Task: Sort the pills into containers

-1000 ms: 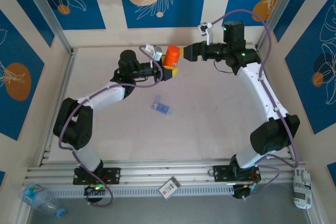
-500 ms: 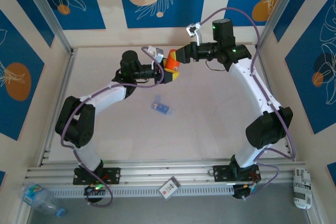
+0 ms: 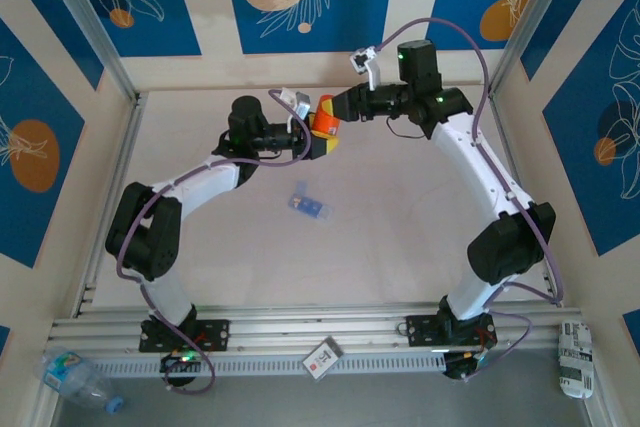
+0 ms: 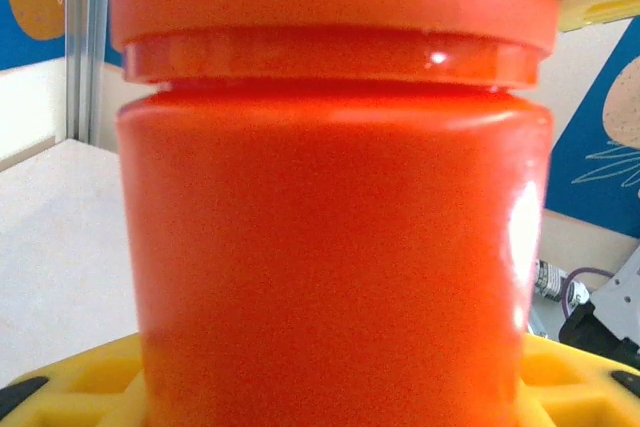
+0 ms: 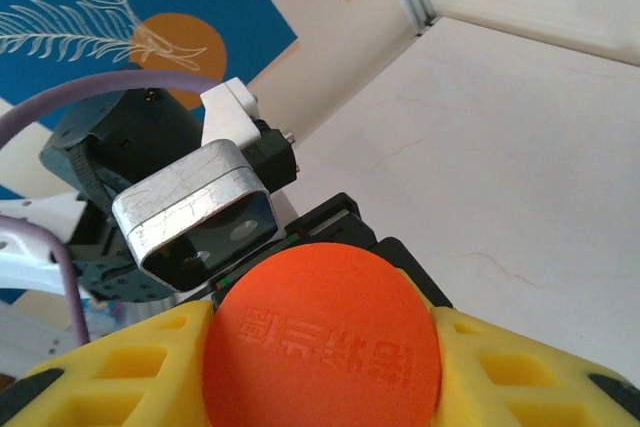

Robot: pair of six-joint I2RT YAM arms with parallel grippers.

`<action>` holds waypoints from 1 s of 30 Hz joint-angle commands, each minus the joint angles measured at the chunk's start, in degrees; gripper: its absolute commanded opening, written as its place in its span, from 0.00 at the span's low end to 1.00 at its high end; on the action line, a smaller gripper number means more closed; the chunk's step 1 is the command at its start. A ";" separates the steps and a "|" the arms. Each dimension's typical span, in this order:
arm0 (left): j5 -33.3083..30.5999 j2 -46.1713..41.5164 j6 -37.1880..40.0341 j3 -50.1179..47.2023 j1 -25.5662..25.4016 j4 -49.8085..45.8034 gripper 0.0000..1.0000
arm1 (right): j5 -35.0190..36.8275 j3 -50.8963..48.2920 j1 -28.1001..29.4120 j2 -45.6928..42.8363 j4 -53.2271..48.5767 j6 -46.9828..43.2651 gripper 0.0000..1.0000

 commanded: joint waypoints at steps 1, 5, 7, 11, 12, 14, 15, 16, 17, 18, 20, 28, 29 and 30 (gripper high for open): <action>-5.14 -2.44 0.89 1.45 -0.44 3.41 0.00 | 8.28 -6.33 4.06 -1.97 1.63 4.84 0.30; -14.75 -5.99 5.15 -1.65 -1.72 4.25 0.00 | 19.11 -13.56 6.61 -4.25 8.67 12.97 0.30; -18.83 -7.33 7.18 -2.86 -2.71 4.40 0.00 | 21.96 -16.73 7.53 -5.14 12.12 16.08 0.30; -25.56 -9.04 11.16 -4.98 -4.98 4.83 0.00 | 27.66 -20.96 9.55 -6.22 16.42 21.08 0.29; -26.31 -9.15 11.40 -5.30 -5.27 5.11 0.00 | 28.19 -21.53 9.95 -6.39 17.23 21.51 0.29; -26.84 -8.80 11.31 -5.71 -5.47 5.66 0.00 | 28.85 -22.01 10.50 -6.50 17.66 21.97 0.29; -26.78 -8.65 11.03 -5.75 -5.44 5.78 0.00 | 28.93 -21.95 10.51 -6.50 17.50 21.97 0.30; -26.73 -8.37 10.80 -5.82 -5.42 5.89 0.00 | 28.80 -21.62 10.43 -6.50 17.15 21.82 0.30; -26.36 -8.09 10.63 -5.73 -5.42 5.98 0.00 | 28.78 -21.02 10.10 -6.52 16.59 21.72 0.30; -26.12 -7.91 10.65 -5.69 -5.48 6.00 0.00 | 28.51 -20.45 9.80 -6.54 15.91 21.52 0.31; -25.29 -7.44 10.67 -5.36 -5.41 5.57 0.00 | 26.70 -18.92 8.26 -7.06 14.88 21.29 0.33; -21.40 -4.83 9.30 -3.71 -3.98 4.43 0.00 | 11.89 -12.02 -0.61 -10.18 10.76 17.75 0.77; -20.84 -4.66 9.30 -3.58 -3.77 4.31 0.00 | 10.35 -11.93 -1.65 -11.03 10.53 16.57 0.82; -20.05 -4.47 9.24 -3.40 -3.56 4.16 0.00 | 8.69 -11.86 -2.38 -11.52 10.35 15.32 0.85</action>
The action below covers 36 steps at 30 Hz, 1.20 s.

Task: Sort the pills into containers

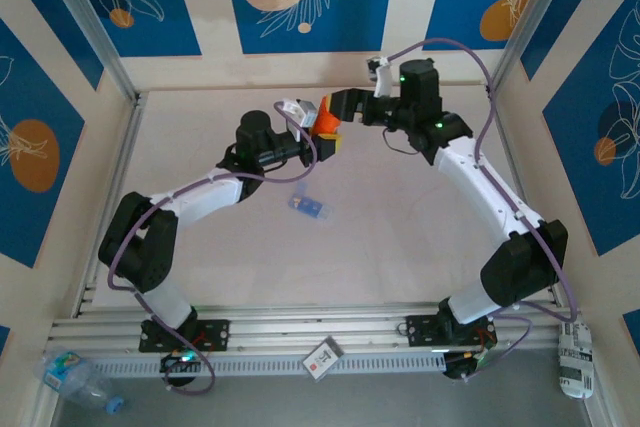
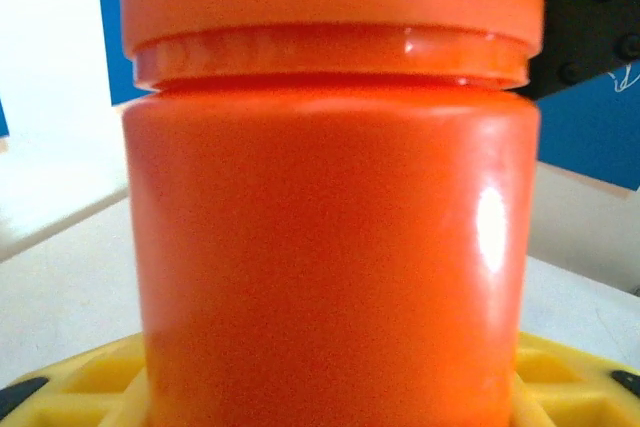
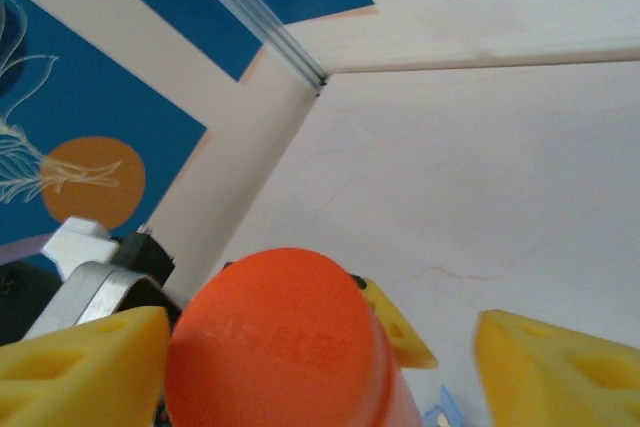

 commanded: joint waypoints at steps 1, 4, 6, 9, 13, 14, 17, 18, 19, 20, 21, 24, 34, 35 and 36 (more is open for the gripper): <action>4.03 0.05 0.08 2.66 0.78 4.51 0.00 | -8.80 1.83 -3.33 -3.69 -4.02 -4.54 0.88; 7.86 0.54 -0.12 3.65 1.51 3.46 0.00 | -16.41 4.09 -6.11 -2.37 -7.27 -8.98 0.89; 10.69 0.89 -1.01 4.43 2.09 3.23 0.00 | -20.22 5.77 -7.59 -0.82 -9.41 -11.62 0.89; 15.42 1.53 -2.50 5.81 2.93 2.13 0.00 | -22.96 8.42 -8.52 1.40 -12.10 -14.96 0.87; 19.41 2.11 -3.75 7.24 3.47 0.95 0.00 | -24.64 12.79 -8.17 4.25 -15.56 -17.81 0.85; 20.04 2.36 -3.92 7.67 3.56 0.47 0.00 | -24.58 13.98 -7.75 5.05 -16.55 -18.38 0.85; 21.18 2.96 -4.60 8.25 3.65 0.14 0.00 | -24.30 16.98 -6.53 6.86 -19.39 -20.07 0.84; 21.30 3.08 -4.69 8.34 3.65 0.15 0.00 | -24.06 17.68 -6.02 7.27 -19.99 -20.45 0.84; 21.52 3.16 -4.81 8.42 3.65 0.16 0.00 | -23.65 18.46 -5.51 7.74 -20.92 -21.11 0.84; 21.75 3.30 -5.00 8.50 3.65 0.25 0.00 | -23.30 19.06 -5.03 8.15 -21.50 -21.57 0.84; 21.83 3.35 -5.06 8.52 3.68 0.24 0.00 | -23.00 19.47 -4.71 8.47 -21.89 -21.79 0.83; 22.23 3.66 -5.44 8.69 3.71 0.42 0.00 | -22.63 20.34 -4.00 9.38 -22.51 -22.13 0.82; 22.68 3.79 -5.68 8.70 3.73 0.42 0.00 | -21.54 21.19 -2.22 10.94 -24.50 -23.08 0.65; 22.68 3.85 -5.77 8.70 3.74 0.42 0.00 | -21.48 21.22 -2.12 11.02 -24.79 -23.38 0.60; 22.68 3.94 -5.77 8.78 3.74 0.42 0.00 | -21.34 21.22 -2.03 11.12 -24.98 -23.49 0.56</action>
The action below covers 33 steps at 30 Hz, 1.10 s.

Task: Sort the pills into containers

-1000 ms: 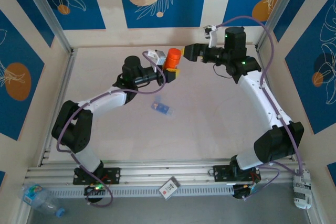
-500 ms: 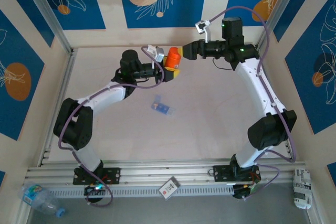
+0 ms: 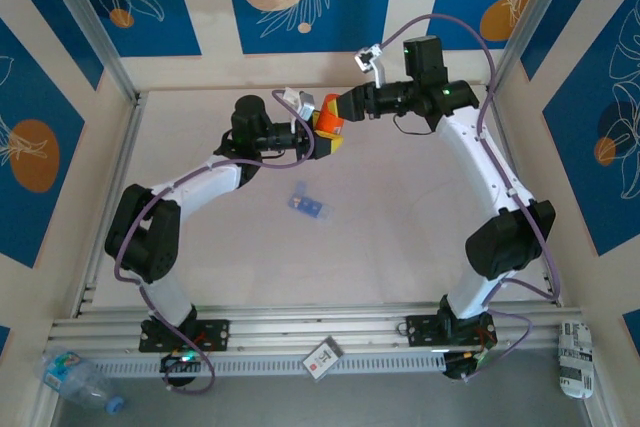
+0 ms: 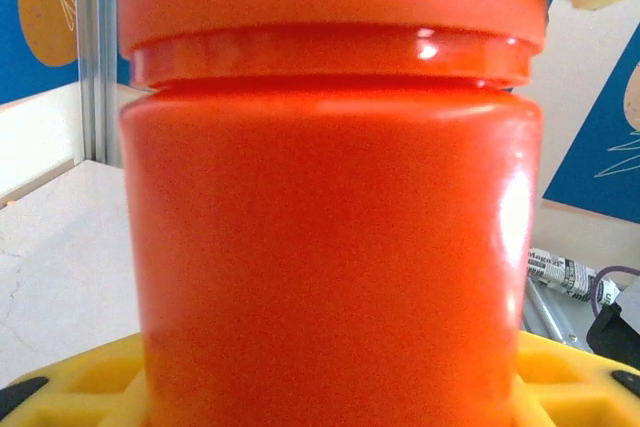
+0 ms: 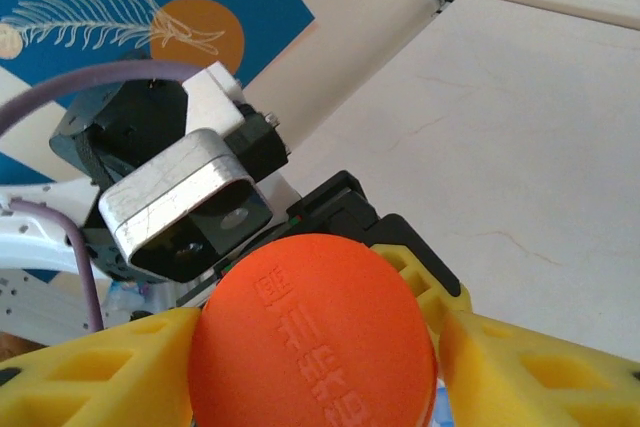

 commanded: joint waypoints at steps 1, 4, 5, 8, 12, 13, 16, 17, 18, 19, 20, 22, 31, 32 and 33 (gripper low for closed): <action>2.03 0.30 -0.39 2.29 0.52 1.45 0.00 | 0.23 2.27 0.80 0.65 -2.84 -1.34 0.51; 2.05 0.35 -0.53 2.49 0.50 1.40 0.00 | 1.08 1.85 1.12 0.49 -2.97 -1.13 0.38; 2.05 0.40 -0.53 2.58 0.51 1.38 0.00 | 1.65 1.48 1.28 0.29 -2.83 -0.85 0.35; 1.06 0.17 -0.51 2.58 0.59 1.53 0.00 | 5.01 -1.28 2.32 -0.86 -0.66 1.70 0.28; -3.44 -1.30 0.47 1.93 0.14 1.50 0.00 | 12.68 -7.29 4.75 -3.21 4.43 7.33 0.23; -5.61 -2.17 1.60 1.30 -0.13 1.49 0.00 | 15.39 -9.09 5.66 -3.98 5.97 8.93 0.23; -13.55 -4.96 6.48 -0.54 -1.73 0.28 0.00 | 22.80 -14.48 8.01 -5.98 10.94 14.20 0.21; -16.14 -5.79 8.49 -0.86 -2.45 -0.61 0.00 | 25.02 -16.20 8.76 -6.66 12.69 16.11 0.21; -18.46 -6.61 10.24 -1.15 -3.16 -1.34 0.00 | 26.46 -17.65 9.34 -7.16 14.33 17.47 0.20; -20.54 -7.44 12.14 -1.55 -3.97 -1.80 0.00 | 27.74 -19.02 10.01 -7.52 15.95 18.82 0.20; -22.36 -8.00 13.71 -1.88 -4.56 -2.09 0.00 | 28.99 -20.04 10.65 -7.78 17.11 20.12 0.21; -25.05 -8.63 15.63 -2.17 -5.71 -2.89 0.00 | 30.33 -21.13 11.48 -7.88 18.74 21.95 0.20; -24.11 -7.56 15.82 -2.23 -5.87 -3.87 0.00 | 27.74 -18.55 9.46 -8.68 16.48 21.41 0.27; -23.34 -7.19 15.21 -2.10 -5.41 -3.83 0.00 | 26.57 -18.25 8.45 -9.25 16.15 21.02 0.31; -22.44 -6.75 14.50 -1.96 -4.90 -3.58 0.00 | 24.99 -18.17 7.17 -10.27 16.09 20.71 0.36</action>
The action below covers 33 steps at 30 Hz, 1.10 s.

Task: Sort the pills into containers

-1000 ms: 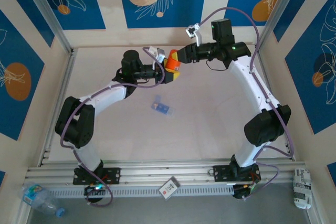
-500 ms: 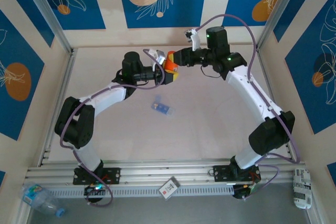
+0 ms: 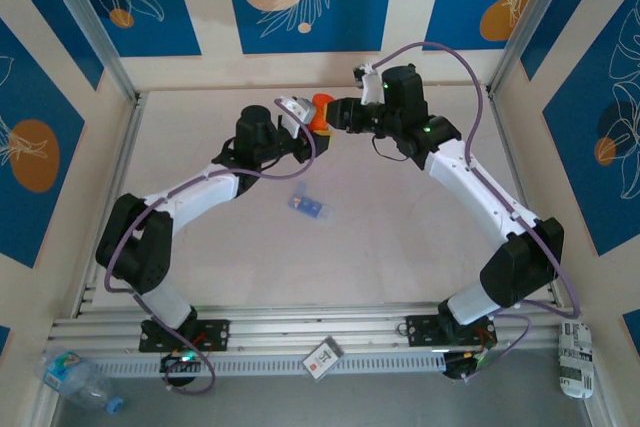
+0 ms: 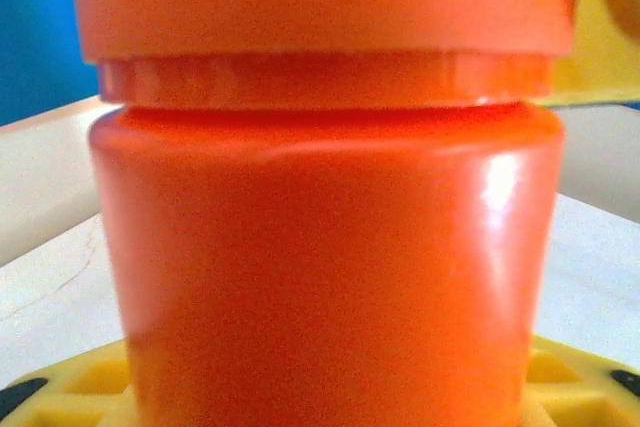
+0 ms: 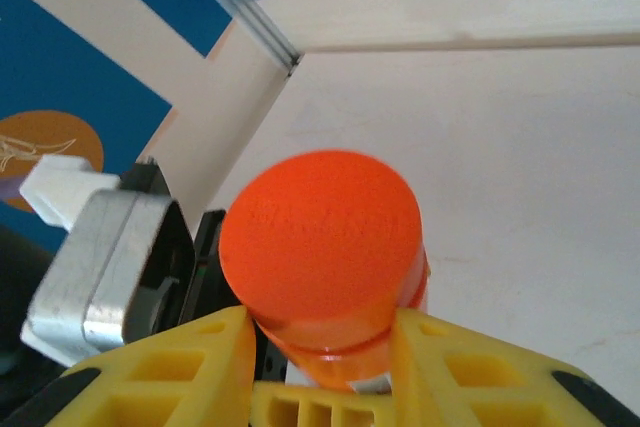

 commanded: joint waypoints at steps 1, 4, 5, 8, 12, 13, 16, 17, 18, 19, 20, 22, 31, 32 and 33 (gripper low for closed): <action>7.67 -1.66 0.92 2.51 -1.30 7.06 0.00 | -5.94 0.71 -2.64 -1.48 -3.16 -0.13 0.42; 12.09 -0.30 -1.98 3.31 0.10 8.04 0.00 | -10.81 -0.01 -6.38 -4.72 -2.73 -1.59 0.59; 13.43 0.05 -2.64 3.43 0.46 8.36 0.00 | -11.51 -0.49 -7.31 -5.65 -2.42 -2.11 0.64; 17.79 1.19 -4.61 4.39 1.17 8.87 0.00 | -14.43 -2.14 -10.02 -7.63 -1.63 -4.15 0.74; 25.86 2.95 -9.13 6.20 2.22 10.36 0.00 | -20.10 -0.94 -12.61 -6.97 -2.77 -8.24 0.85; 27.40 3.47 -10.38 6.67 2.41 10.81 0.00 | -22.01 0.03 -12.90 -6.31 -3.29 -9.34 0.86; 30.41 4.27 -12.94 7.32 2.72 12.07 0.00 | -26.34 3.66 -12.91 -4.33 -5.11 -12.20 0.89; 31.12 4.43 -13.54 7.60 2.68 12.28 0.00 | -27.16 4.60 -12.69 -3.57 -5.50 -12.71 0.89; 31.93 4.72 -14.18 7.84 2.72 12.45 0.00 | -27.64 6.00 -12.30 -2.69 -6.26 -13.37 0.89; 32.62 4.94 -14.95 8.09 2.75 12.77 0.00 | -27.70 7.40 -11.87 -1.87 -7.34 -14.16 0.89; 33.01 5.19 -15.70 8.22 2.75 13.26 0.00 | -27.58 8.52 -11.39 -1.09 -8.03 -14.68 0.89; 33.67 5.52 -17.11 8.22 2.70 14.64 0.00 | -27.03 10.77 -10.29 0.59 -9.41 -15.66 0.89; 35.05 6.07 -19.53 8.22 2.77 16.44 0.00 | -27.15 14.51 -8.23 4.72 -11.47 -16.61 0.80; 35.12 6.13 -19.69 8.22 2.77 16.63 0.00 | -27.35 14.64 -8.09 4.86 -11.58 -16.69 0.79; 35.24 6.21 -19.92 8.31 2.80 16.77 0.00 | -27.35 14.70 -7.89 5.04 -11.76 -16.82 0.77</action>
